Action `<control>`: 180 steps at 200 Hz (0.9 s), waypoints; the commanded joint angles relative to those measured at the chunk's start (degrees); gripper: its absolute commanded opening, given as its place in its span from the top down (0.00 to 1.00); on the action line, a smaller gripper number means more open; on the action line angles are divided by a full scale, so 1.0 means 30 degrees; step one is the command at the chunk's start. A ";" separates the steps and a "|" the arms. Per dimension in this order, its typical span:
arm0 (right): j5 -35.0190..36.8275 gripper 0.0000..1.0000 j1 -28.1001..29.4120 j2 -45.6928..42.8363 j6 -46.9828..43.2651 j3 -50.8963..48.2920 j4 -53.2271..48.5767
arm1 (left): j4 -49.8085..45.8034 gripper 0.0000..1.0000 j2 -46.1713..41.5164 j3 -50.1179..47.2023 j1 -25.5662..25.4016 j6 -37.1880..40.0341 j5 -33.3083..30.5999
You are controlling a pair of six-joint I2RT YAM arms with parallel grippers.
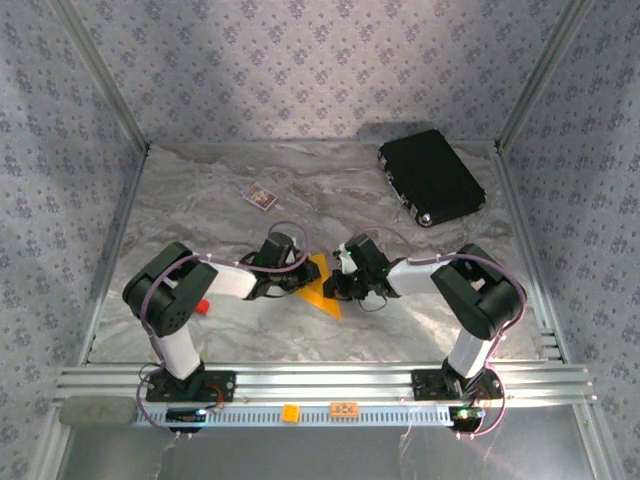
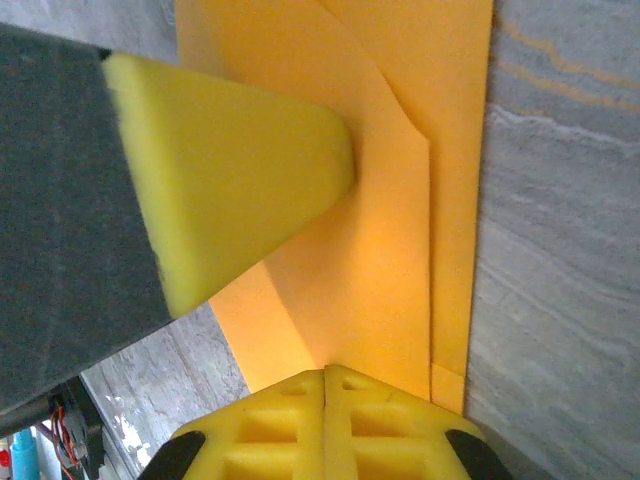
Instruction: Fold a paper plane with a square sheet of paper (pick it up from the middle)
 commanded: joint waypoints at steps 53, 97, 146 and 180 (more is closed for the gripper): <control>0.0785 1.00 0.0030 0.0816 0.0505 -0.1325 -0.1964 | -0.3433 0.92 -0.2501 0.0376 -0.0420 0.0946 -0.0616; 0.0667 1.00 -0.0041 0.0801 0.0558 -0.1502 -0.1705 | -0.2603 0.95 -0.0418 0.0380 -0.0855 0.0032 -0.0067; 0.0638 1.00 -0.0076 0.0725 0.0406 -0.1719 -0.1790 | -0.2934 0.96 0.0418 0.0612 -0.0512 -0.0248 -0.1093; 0.0755 1.00 -0.0052 0.0704 0.0292 -0.2021 -0.1786 | -0.4076 0.96 0.0269 0.1197 0.0222 0.0064 -0.1256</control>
